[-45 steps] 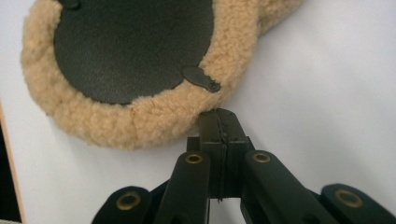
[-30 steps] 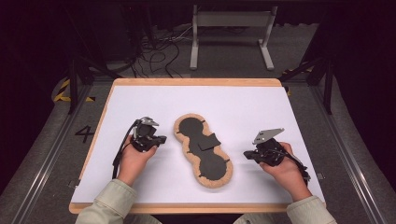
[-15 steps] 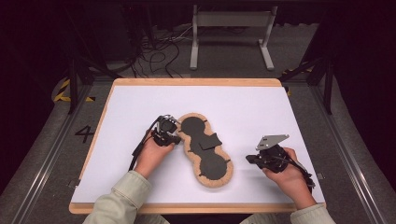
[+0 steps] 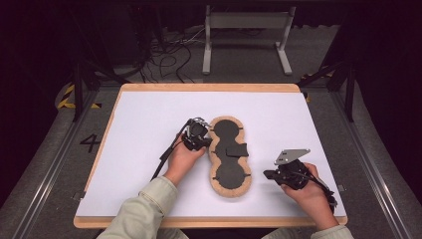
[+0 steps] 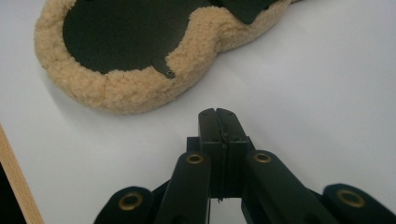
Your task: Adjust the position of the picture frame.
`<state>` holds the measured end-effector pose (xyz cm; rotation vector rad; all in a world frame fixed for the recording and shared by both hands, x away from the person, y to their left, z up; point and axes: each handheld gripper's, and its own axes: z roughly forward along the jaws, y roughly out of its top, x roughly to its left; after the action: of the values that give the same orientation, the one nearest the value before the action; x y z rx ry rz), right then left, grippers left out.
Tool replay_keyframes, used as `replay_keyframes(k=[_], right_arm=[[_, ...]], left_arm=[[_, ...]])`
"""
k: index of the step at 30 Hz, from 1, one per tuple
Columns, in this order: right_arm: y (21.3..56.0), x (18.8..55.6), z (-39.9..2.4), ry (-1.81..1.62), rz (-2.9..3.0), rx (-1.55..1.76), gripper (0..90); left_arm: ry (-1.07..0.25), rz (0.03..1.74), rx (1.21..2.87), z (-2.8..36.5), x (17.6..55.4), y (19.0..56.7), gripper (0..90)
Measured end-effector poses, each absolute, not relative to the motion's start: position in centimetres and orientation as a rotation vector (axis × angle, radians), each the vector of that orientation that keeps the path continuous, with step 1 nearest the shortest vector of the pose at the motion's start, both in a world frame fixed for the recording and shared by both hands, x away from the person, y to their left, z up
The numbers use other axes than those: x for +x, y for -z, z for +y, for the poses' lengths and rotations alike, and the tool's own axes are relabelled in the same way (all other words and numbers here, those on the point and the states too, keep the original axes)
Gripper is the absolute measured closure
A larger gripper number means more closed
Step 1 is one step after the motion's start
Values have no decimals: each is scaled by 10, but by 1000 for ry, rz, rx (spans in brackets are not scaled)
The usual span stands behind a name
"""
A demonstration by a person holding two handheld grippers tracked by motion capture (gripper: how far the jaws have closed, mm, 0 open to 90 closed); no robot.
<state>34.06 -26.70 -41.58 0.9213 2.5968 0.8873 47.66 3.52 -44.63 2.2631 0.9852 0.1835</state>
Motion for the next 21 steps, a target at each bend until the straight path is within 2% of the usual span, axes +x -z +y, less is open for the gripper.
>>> replay_keyframes(k=[5, 12, 21], right_arm=[[420, 342, -257, -862, 2609, 912, 900], [427, 355, -243, -834, 2620, 921, 900], [432, 358, -222, -778, 2692, 849, 900]], left_arm=[[-112, 973, 2197, 52, 471, 440, 783], [-167, 907, 2162, 80, 445, 424, 754], [-177, 892, 2167, 106, 425, 421, 721]])
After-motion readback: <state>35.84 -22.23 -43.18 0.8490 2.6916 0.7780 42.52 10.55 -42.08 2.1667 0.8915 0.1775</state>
